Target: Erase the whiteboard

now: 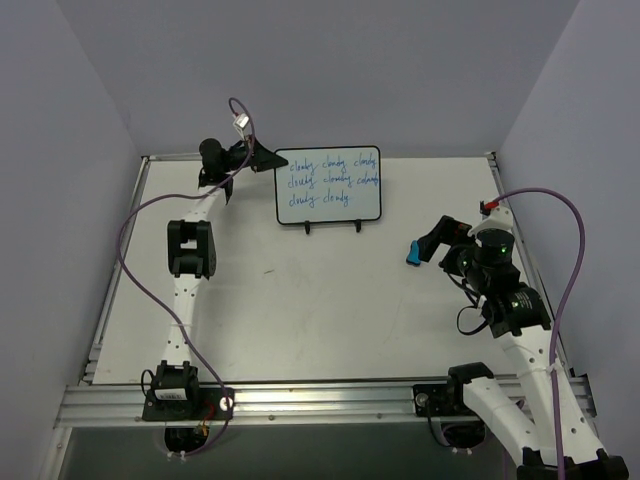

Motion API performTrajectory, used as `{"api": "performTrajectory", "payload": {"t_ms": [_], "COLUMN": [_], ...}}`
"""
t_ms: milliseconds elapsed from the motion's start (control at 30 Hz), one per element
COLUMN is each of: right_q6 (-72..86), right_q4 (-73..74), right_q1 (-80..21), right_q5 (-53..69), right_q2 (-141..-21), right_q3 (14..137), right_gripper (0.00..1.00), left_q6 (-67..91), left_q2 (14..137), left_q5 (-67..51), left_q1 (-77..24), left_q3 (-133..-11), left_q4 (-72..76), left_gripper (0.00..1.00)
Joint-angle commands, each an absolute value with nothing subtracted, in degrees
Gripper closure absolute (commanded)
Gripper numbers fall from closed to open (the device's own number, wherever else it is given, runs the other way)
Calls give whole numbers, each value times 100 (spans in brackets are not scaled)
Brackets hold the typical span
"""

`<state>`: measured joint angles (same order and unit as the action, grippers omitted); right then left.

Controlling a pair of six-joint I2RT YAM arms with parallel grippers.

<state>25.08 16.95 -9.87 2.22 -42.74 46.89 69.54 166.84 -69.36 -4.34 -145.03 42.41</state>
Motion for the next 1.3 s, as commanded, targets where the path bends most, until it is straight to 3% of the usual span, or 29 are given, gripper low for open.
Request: {"api": "performTrajectory", "payload": {"t_ms": [0,1267], "right_q6": [2479,2531], "right_q4": [1573,1442], "right_q1": [-1046,-1055], "right_q5": [62,26], "right_q2": [-4228,-4271], "right_q3": [4650,4518], "right_gripper": [0,0], "left_q6": [7233,9140], "left_q2": [16664,15847], "left_q5": [-6530,-5502], "left_q1": [-360,-343], "left_q3": [-14555,-14134], "left_q4": [5036,6547], "left_gripper": [98,98]}}
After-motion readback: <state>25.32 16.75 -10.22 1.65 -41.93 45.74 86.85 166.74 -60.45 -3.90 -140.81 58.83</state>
